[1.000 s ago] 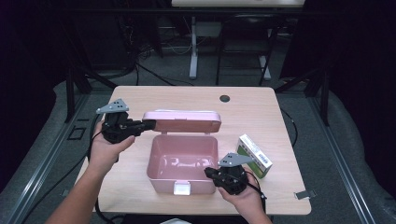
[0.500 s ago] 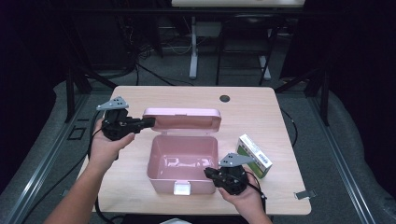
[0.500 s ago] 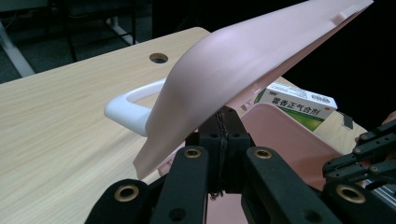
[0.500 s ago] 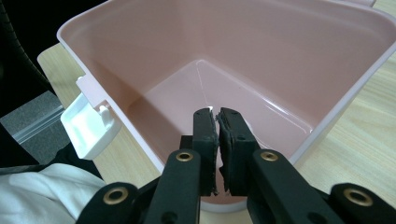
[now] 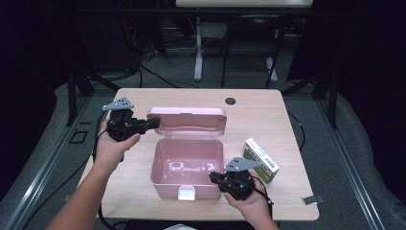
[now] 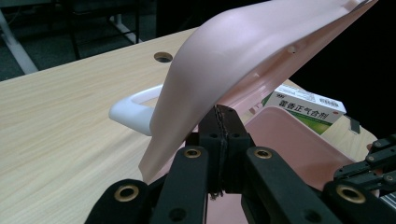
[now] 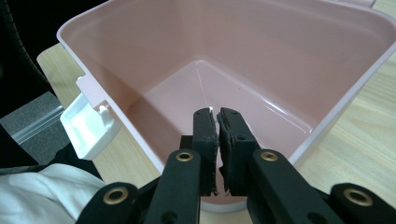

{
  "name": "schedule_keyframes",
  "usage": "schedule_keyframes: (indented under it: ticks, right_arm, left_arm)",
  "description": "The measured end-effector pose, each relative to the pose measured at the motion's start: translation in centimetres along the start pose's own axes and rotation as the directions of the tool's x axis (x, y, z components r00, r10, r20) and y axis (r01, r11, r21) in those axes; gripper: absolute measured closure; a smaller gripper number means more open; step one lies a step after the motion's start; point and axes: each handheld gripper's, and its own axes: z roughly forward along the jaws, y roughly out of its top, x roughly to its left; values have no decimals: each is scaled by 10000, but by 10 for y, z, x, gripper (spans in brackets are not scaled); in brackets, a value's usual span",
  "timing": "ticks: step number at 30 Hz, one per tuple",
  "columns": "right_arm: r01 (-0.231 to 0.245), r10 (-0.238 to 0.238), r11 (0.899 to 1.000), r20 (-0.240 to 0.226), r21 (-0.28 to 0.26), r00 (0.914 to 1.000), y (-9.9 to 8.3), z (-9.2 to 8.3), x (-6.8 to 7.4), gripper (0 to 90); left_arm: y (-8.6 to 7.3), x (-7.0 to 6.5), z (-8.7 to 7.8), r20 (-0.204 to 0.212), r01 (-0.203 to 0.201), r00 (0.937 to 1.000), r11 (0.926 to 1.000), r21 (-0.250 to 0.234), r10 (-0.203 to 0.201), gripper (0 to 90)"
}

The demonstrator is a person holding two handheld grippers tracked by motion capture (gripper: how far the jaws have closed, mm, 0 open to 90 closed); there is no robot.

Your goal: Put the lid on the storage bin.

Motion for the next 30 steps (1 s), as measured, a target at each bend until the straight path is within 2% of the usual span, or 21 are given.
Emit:
schedule_keyframes:
  ticks: [30]
  right_arm:
    - [-27, 26, 10000, -53, -46, 10000, 0, 0, -1, 855]
  left_arm:
    - [0, 7, 9, -353, 125, 9993, 9996, 240, -116, 892]
